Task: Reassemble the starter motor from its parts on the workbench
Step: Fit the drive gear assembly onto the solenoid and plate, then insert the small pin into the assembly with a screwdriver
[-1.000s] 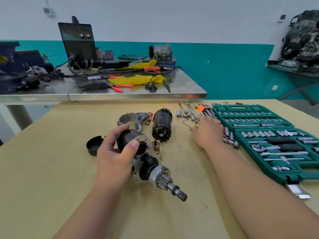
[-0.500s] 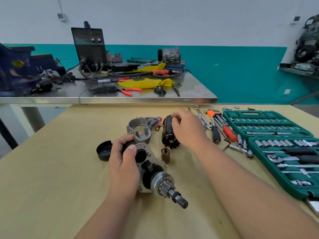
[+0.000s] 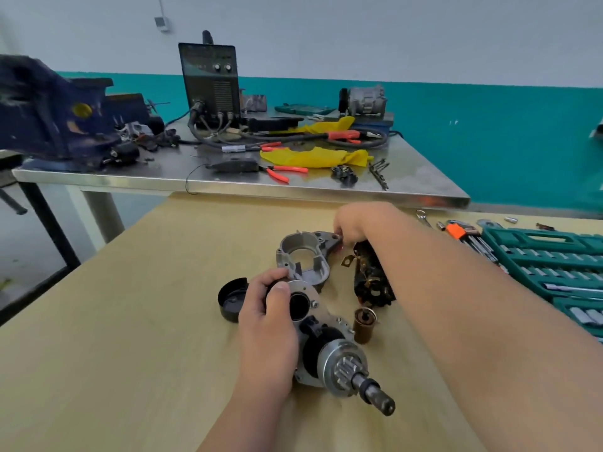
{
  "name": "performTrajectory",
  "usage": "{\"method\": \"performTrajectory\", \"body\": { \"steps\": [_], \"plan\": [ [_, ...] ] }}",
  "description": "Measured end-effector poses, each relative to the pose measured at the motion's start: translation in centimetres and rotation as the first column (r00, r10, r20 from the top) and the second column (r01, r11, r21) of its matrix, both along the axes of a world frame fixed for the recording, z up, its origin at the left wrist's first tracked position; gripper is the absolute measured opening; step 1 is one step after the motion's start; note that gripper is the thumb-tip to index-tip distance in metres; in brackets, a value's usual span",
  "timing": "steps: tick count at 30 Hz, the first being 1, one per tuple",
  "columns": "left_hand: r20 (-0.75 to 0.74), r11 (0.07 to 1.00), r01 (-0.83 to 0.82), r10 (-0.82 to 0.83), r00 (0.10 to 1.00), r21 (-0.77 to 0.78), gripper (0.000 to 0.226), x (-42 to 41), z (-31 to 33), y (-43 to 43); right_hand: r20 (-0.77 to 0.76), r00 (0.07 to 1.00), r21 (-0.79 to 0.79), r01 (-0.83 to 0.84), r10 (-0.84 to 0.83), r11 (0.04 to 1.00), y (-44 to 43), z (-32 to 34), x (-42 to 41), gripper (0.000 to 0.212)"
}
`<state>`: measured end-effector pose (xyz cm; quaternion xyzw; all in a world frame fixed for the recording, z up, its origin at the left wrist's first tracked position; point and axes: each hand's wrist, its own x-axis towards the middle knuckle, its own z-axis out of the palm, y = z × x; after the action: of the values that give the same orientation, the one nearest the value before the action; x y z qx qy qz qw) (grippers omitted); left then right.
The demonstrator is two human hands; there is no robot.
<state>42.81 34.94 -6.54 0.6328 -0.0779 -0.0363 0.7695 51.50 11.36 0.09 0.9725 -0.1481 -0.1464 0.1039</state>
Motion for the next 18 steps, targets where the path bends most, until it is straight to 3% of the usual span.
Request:
{"method": "performTrajectory", "body": {
  "steps": [4,6,8,10,12,18],
  "plan": [
    [0.046,1.000,0.025,-0.026,0.999,0.010,0.024,-0.4,0.3,0.1,0.355,0.935,0.041,0.008,-0.022,0.999,0.8,2.5,-5.4,0.025],
    [0.079,0.999,0.035,-0.037,0.996,0.034,0.024,-0.8,0.6,0.3,0.562,0.826,0.101,-0.029,-0.033,0.994,3.0,3.0,-10.0,0.021],
    [0.090,0.998,0.042,-0.046,0.995,0.043,0.024,-1.0,0.8,0.3,0.719,0.685,0.256,-0.105,-0.117,0.961,6.1,2.3,-15.5,0.014],
    [0.078,0.999,0.039,-0.041,0.996,0.035,0.024,-1.1,0.9,0.4,0.766,0.600,0.443,-0.236,-0.228,0.865,9.5,0.8,-20.4,0.008],
    [0.065,0.999,0.028,-0.031,0.997,0.037,0.024,-1.2,1.0,0.4,0.750,0.594,0.523,-0.263,-0.292,0.811,12.1,-0.7,-23.4,0.010],
    [0.141,0.997,-0.001,-0.009,0.990,0.075,0.019,-1.8,1.4,0.5,0.803,0.487,0.497,-0.226,-0.345,0.838,14.3,-2.2,-25.0,0.016]
  ]
}}
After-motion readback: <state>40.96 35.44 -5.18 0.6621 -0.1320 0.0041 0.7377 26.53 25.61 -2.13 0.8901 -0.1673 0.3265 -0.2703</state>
